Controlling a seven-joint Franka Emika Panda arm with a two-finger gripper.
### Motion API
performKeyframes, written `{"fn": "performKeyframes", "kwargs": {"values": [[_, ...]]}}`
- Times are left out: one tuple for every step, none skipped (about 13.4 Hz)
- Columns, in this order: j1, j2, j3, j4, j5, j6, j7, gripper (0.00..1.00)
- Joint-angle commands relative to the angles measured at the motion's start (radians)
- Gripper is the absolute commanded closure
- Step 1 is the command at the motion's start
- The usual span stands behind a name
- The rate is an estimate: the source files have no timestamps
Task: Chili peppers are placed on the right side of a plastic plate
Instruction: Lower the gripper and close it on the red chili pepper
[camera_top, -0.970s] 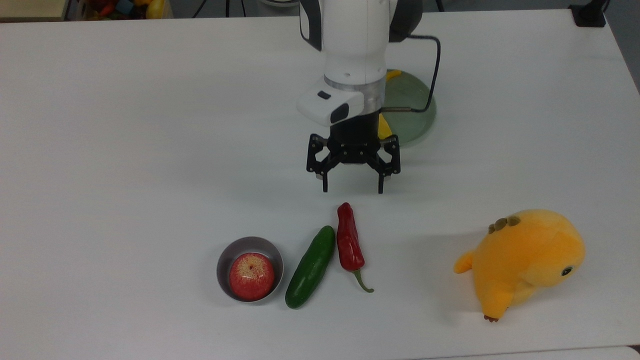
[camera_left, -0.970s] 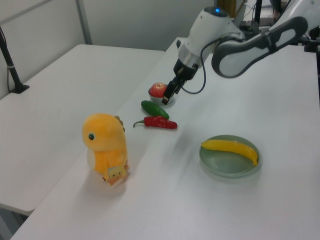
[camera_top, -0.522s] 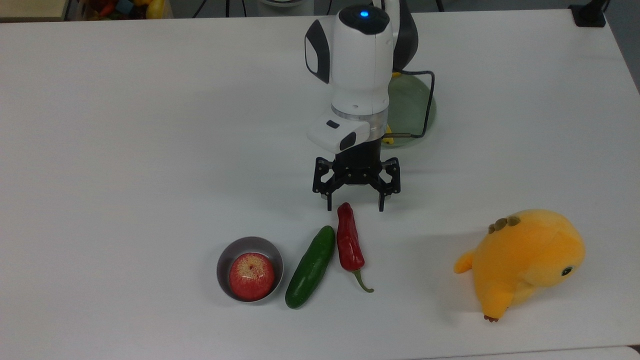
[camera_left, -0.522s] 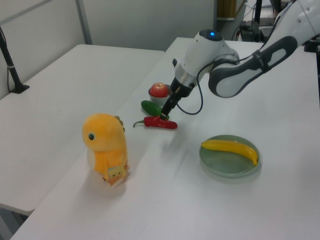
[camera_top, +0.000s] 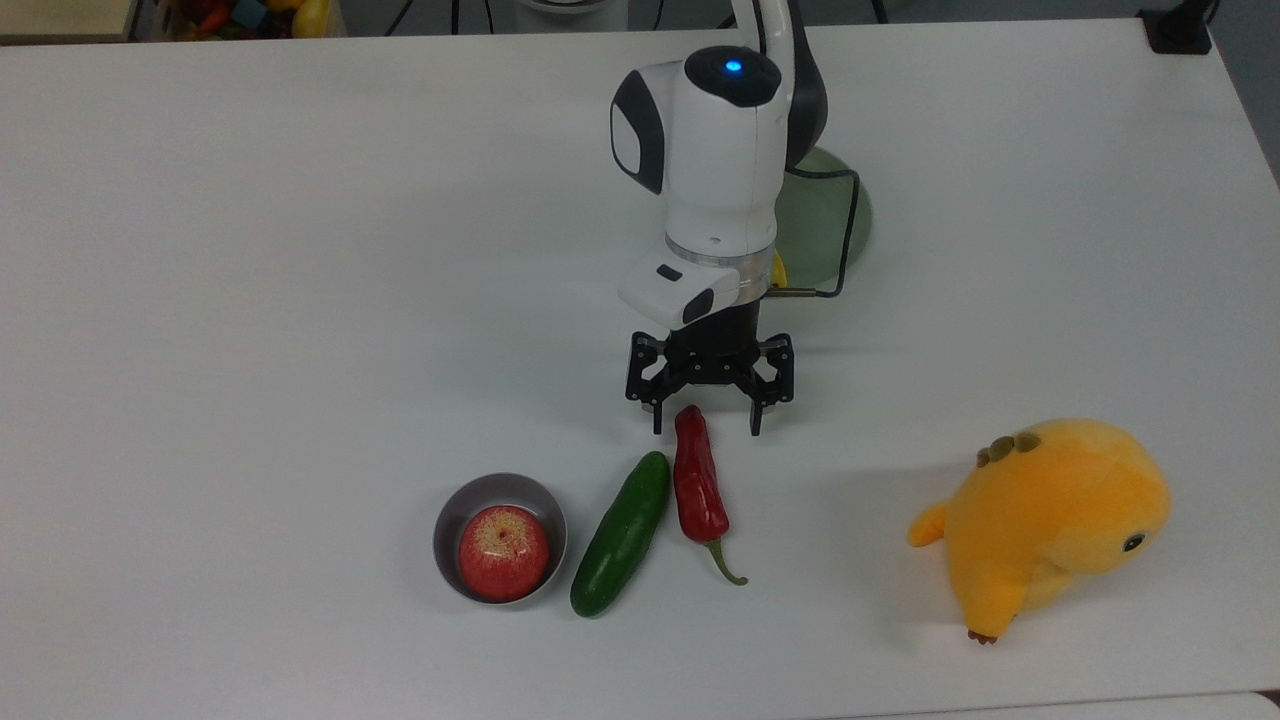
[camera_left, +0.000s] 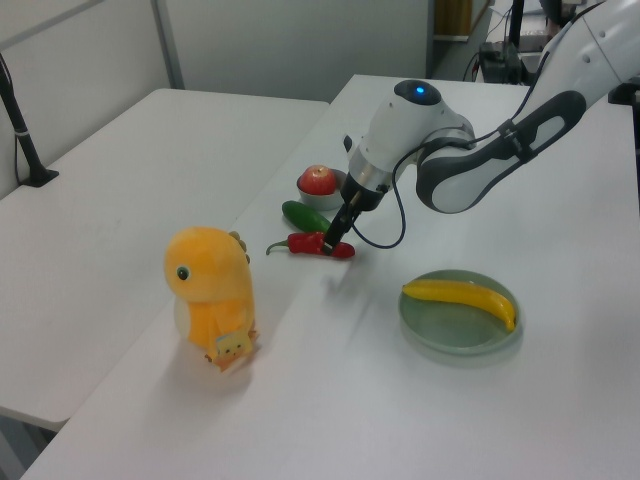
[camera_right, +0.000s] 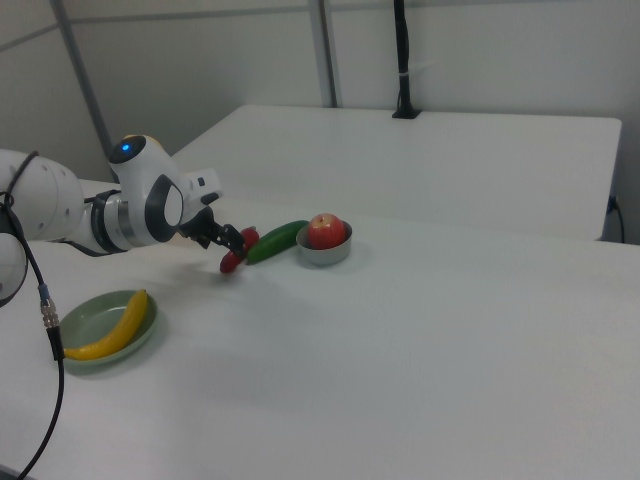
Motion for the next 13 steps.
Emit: {"fn": "performKeyframes", "kwargs": {"values": [[0.0,0.028,-0.004,0.01,-0.041,0.04,0.029,0.07],[-0.002,0.034,-0.005,0.01,-0.055,0.041,0.029,0.13],[-0.003,0.034,-0.004,0.01,-0.071,0.041,0.029,0.24],[-0.003,0.034,-0.004,0.007,-0.084,0.041,0.029,0.39],[-0.003,0.034,-0.004,0.007,-0.082,0.041,0.031,0.51],[-0.003,0.034,-0.004,0.005,-0.081,0.04,0.031,0.7],[-0.003,0.034,-0.004,0.005,-0.082,0.04,0.031,0.79],[-0.002,0.033,-0.004,0.005,-0.082,0.04,0.029,0.88],[-0.003,0.031,-0.004,0.005,-0.084,0.04,0.029,0.91],[-0.003,0.03,-0.004,0.004,-0.085,0.038,0.028,0.94],[-0.003,0.025,-0.004,-0.002,-0.087,0.038,0.026,0.94],[-0.003,0.019,-0.004,-0.002,-0.085,0.037,0.026,0.94],[-0.002,0.005,-0.004,-0.004,-0.085,0.032,0.026,0.94]]}}
